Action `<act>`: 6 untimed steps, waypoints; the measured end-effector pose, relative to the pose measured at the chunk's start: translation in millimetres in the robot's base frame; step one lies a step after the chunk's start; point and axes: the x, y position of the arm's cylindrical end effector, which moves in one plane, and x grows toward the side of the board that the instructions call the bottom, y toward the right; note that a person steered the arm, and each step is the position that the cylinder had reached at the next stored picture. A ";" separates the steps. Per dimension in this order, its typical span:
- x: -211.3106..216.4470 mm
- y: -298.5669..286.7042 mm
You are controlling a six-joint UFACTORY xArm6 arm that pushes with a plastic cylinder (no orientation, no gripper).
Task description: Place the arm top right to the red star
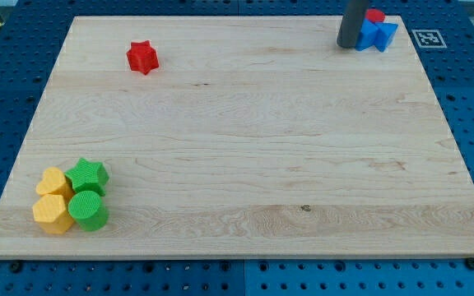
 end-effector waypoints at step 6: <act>61.9 -43.8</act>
